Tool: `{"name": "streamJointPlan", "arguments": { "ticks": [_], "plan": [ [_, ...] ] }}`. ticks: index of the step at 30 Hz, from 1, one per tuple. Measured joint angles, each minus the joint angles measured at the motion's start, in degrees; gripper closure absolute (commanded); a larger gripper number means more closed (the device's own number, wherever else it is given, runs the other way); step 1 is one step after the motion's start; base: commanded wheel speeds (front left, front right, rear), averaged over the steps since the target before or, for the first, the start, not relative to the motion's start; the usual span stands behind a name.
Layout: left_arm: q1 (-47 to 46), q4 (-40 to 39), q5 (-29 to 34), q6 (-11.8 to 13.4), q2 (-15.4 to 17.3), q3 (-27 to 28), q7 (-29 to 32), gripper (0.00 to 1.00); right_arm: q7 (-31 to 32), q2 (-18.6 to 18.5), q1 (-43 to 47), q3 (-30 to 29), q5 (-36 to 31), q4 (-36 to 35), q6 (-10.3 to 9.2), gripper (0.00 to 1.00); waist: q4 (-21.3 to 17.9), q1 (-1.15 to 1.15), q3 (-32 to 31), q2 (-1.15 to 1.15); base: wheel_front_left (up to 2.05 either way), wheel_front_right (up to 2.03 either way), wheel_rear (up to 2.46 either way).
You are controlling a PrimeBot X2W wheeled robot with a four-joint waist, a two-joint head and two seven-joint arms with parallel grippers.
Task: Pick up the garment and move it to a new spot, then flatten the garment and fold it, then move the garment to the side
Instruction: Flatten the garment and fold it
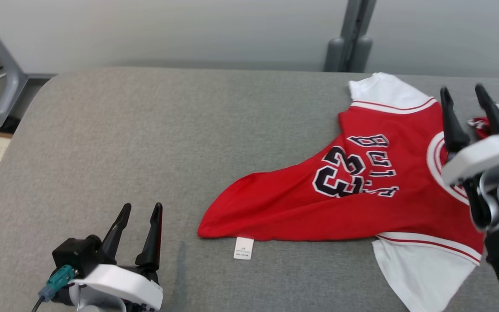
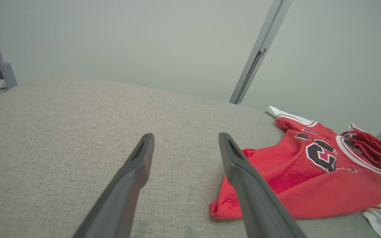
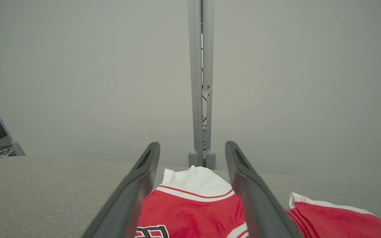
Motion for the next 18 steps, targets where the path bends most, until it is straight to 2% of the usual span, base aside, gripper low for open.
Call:
{"name": "streamJointPlan", "arguments": {
  "ticks": [4,9,16,18],
  "plan": [
    [2.1,-1.3,-0.7,0.8,0.7,0.9,0.2,0.00,0.0,-1.2,7.1,1.3,4.3,-4.3,-0.01,0.00,-2.4,0.00,-2.2,0.00,0.00,0.00,0.00],
    [4.3,-3.1,-1.3,1.7,1.8,2.2,0.1,0.00,0.0,-1.4,16.1,-0.1,7.7,-10.3,-0.01,0.00,-4.7,0.00,-4.1,0.00,0.00,0.00,0.00],
    [5.8,-5.5,-1.6,3.0,2.1,2.5,0.2,0.00,0.5,1.1,23.6,-3.7,8.0,-18.1,-0.01,0.00,-6.7,0.00,-4.9,0.00,0.00,0.00,0.00],
    [5.8,-6.0,-1.6,3.1,2.1,2.5,0.2,0.00,2.4,1.9,24.9,-4.7,7.9,-19.5,-0.01,0.00,-6.9,0.00,-4.8,0.00,0.00,0.00,0.00]
  ]
}}
